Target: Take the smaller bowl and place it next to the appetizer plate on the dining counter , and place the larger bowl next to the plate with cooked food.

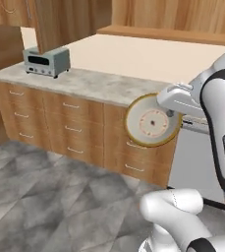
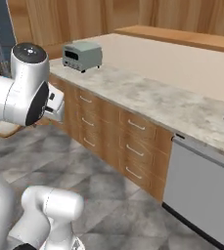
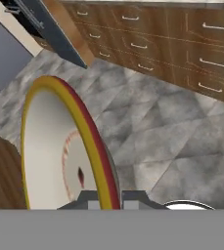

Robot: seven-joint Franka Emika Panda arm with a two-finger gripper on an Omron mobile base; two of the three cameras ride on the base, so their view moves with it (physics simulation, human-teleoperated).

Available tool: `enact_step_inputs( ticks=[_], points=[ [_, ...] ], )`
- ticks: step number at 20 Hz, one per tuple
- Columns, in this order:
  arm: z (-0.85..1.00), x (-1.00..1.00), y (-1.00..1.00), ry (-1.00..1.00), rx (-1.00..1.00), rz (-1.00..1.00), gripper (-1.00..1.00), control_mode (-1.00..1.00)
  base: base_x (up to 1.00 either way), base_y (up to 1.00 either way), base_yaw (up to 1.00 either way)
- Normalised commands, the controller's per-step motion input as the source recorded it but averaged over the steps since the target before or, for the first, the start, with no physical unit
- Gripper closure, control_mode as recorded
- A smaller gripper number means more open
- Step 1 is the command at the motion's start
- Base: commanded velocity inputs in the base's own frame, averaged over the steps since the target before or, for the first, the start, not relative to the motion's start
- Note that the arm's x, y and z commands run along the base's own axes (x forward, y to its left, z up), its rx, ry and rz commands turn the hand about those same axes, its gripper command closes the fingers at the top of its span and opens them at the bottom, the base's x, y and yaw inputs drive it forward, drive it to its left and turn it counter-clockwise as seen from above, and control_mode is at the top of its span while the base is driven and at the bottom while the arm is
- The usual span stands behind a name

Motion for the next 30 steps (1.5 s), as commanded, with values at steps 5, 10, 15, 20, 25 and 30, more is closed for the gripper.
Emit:
enact_step_inputs(
  ticks=[5,10,15,20,25,30],
  points=[
    [0.0,0.0,0.0,0.0,0.0,0.0,1.0,1.0,-1.0,-0.26,0.58],
    [0.0,0.0,0.0,0.0,0.0,0.0,1.0,1.0,-1.0,-0.4,0.53],
    [0.0,0.0,0.0,0.0,0.0,0.0,1.0,1.0,-1.0,-0.18,0.58],
    [0.0,0.0,0.0,0.0,0.0,0.0,1.0,1.0,-0.87,0.43,0.5],
    [0.0,0.0,0.0,0.0,0.0,0.0,1.0,1.0,-0.86,0.94,0.33],
    [0.0,0.0,0.0,0.0,0.0,0.0,1.0,1.0,-0.24,1.0,0.15]
  ],
)
